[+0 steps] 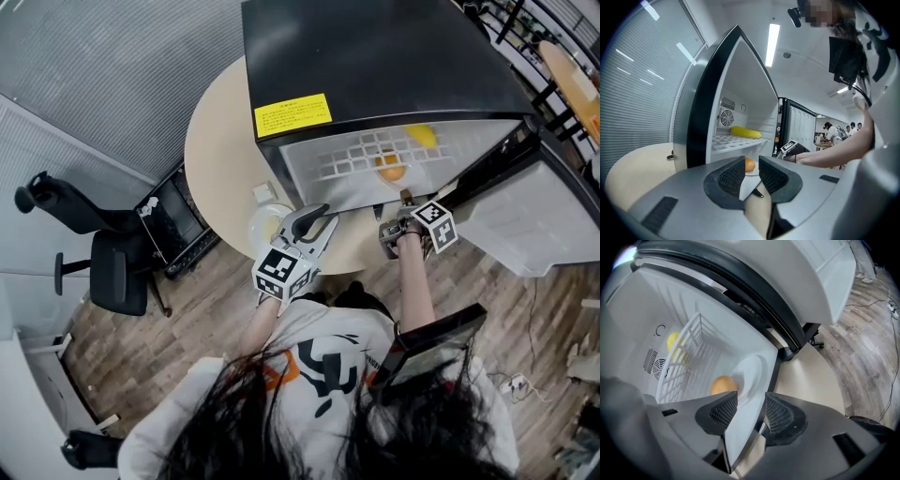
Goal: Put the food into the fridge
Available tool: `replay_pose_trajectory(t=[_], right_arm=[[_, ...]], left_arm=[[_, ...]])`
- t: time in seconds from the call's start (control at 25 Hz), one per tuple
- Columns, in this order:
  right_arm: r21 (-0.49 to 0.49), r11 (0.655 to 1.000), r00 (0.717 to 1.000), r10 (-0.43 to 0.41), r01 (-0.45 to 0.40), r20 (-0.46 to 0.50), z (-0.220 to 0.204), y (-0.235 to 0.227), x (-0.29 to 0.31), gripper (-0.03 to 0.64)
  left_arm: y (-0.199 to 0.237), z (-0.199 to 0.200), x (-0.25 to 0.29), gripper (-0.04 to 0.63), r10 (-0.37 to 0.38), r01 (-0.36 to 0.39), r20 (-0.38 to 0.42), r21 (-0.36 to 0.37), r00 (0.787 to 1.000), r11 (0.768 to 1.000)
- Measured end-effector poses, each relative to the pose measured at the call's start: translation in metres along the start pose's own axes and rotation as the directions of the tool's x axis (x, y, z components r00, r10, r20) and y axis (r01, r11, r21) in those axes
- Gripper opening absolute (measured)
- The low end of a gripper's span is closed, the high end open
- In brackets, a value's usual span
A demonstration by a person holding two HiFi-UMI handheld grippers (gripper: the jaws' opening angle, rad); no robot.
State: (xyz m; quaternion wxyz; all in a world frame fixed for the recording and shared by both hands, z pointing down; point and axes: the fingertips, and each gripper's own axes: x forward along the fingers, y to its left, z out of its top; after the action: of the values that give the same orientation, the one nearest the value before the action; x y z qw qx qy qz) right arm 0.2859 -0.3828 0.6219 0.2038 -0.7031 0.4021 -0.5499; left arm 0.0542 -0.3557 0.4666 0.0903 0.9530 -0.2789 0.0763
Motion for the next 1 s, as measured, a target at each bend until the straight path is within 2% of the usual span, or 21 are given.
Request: replay_pose_trajectory(t=[0.24,0.4,0.56,0.76,1.0], right_arm=[[-0.075,0.995,0.996,0.075,-0.071,0.049,-0.002,0.018,-0.028,0.187],[-0.163,0.979,0.988,0.138,-0.124,0.072,-0.010,0.036,-0.049,0.151],[-0.284,0.945,0.978,0.192,-0.162,0.082,-0.025,0.055,-0.073,0.129],[-0.371,0.906,0.965,0.248,-0.202,0.080,-0.050,0.069,-0.106,0.117],[-0.468,0.857,0.962,0.267,-0.214,0.049,-0.084,0.064,-0.134,0.106]], left_arm=[[-0.006,0.001,-0.011,0.098,-0.044,0.044,0.004,0.010,0.999,0.999],[-0.012,-0.001,-0.021,0.098,-0.073,0.073,0.004,0.019,0.997,0.997],[-0.016,-0.004,-0.035,0.098,-0.101,0.101,0.002,0.024,0.995,0.995],[-0.020,-0.012,-0.055,0.098,-0.133,0.133,-0.005,0.018,0.991,0.991],[-0.027,-0.029,-0.072,0.098,-0.168,0.168,-0.019,-0.009,0.986,0.986]])
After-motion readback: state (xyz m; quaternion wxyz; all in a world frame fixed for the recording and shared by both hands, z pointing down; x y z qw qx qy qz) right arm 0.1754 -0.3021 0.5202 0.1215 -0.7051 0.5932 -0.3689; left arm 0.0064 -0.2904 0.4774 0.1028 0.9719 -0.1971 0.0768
